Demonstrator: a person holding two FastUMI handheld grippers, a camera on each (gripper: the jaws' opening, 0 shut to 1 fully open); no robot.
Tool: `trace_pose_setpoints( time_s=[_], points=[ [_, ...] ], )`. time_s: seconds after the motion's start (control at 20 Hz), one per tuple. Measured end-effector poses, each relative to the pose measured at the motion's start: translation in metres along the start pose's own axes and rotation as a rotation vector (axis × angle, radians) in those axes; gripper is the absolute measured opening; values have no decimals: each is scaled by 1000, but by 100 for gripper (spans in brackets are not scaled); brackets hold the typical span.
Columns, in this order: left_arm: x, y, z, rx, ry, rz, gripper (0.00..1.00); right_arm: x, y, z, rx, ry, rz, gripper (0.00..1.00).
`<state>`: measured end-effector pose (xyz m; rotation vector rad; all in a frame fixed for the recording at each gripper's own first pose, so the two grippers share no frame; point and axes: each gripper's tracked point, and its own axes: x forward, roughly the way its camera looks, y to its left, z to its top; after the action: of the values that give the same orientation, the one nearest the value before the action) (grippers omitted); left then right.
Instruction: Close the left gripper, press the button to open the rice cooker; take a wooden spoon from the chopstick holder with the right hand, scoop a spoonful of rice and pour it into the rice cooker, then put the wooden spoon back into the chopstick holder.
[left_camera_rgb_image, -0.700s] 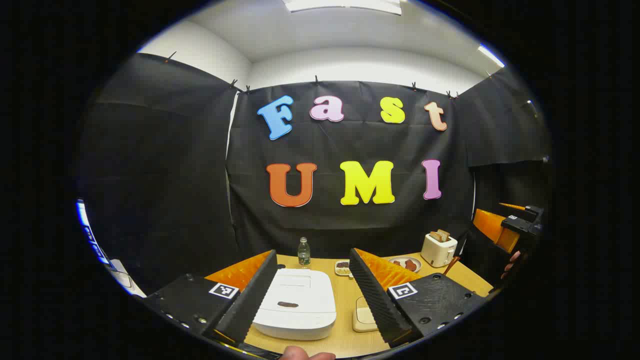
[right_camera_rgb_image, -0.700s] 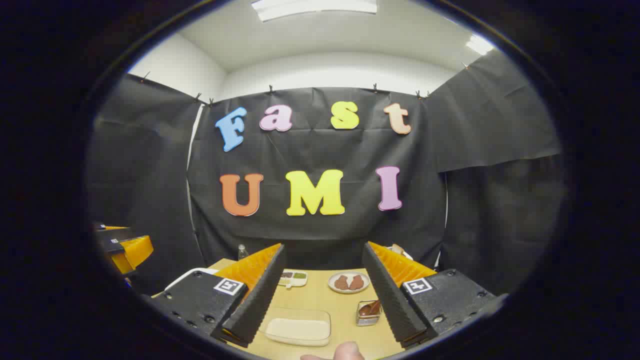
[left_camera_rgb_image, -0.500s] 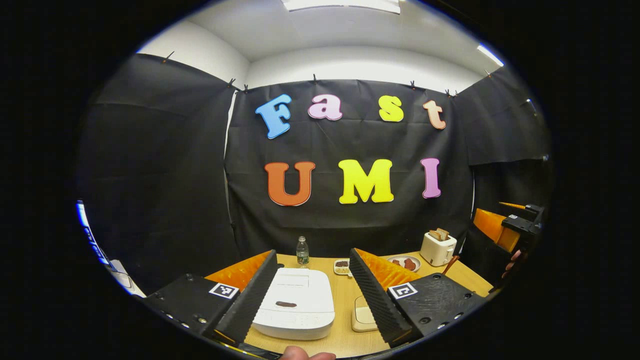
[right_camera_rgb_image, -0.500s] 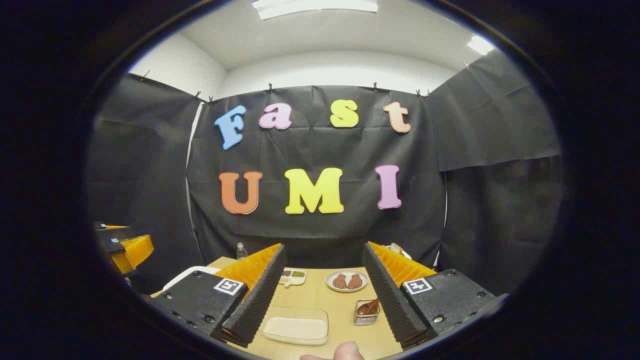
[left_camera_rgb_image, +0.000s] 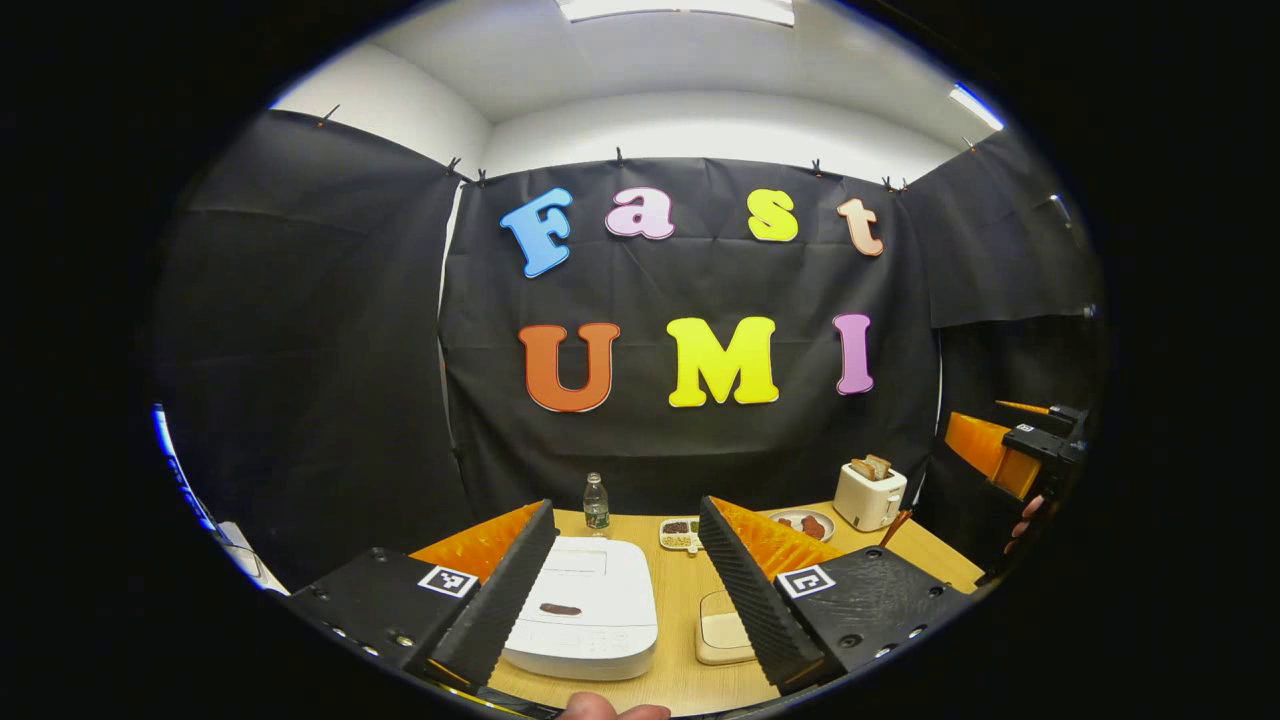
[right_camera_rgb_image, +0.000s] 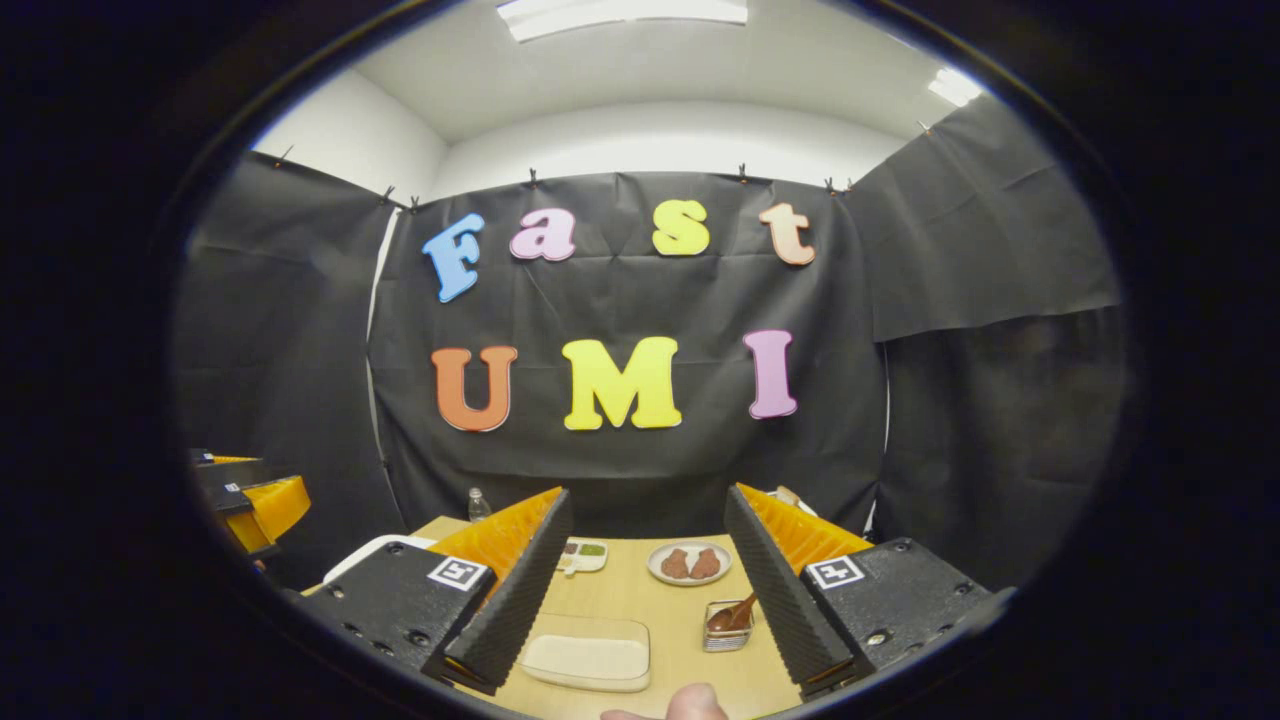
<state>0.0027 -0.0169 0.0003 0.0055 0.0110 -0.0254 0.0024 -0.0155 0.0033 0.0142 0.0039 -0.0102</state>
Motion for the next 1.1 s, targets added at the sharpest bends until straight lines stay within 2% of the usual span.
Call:
trace_pose_setpoints(
  time_s=[0.4, 0.45, 0.5, 0.65, 0.95, 1.0, 1.1],
  points=[
    [-2, -1, -5, -9, 20, -1, 94, -1, -2, -4, -1, 7, 2, 100],
    [-3, 0, -7, -11, 23, -1, 93, -1, -3, -5, -1, 9, 3, 96],
    [-3, 0, -8, -13, 26, -2, 94, 1, -3, -6, -1, 12, 3, 100],
    [-2, 1, -12, -10, 43, -7, 93, 3, -5, -10, -1, 24, 6, 100],
    [6, 21, -59, -60, 207, 2, 93, 12, -13, -22, -22, 48, 8, 100],
    [8, 24, -70, -67, 246, 2, 78, 14, -15, -23, -23, 50, 9, 100],
    [11, 37, -89, -68, 322, 14, 66, 19, -20, -25, -20, 53, 6, 100]
  ],
)
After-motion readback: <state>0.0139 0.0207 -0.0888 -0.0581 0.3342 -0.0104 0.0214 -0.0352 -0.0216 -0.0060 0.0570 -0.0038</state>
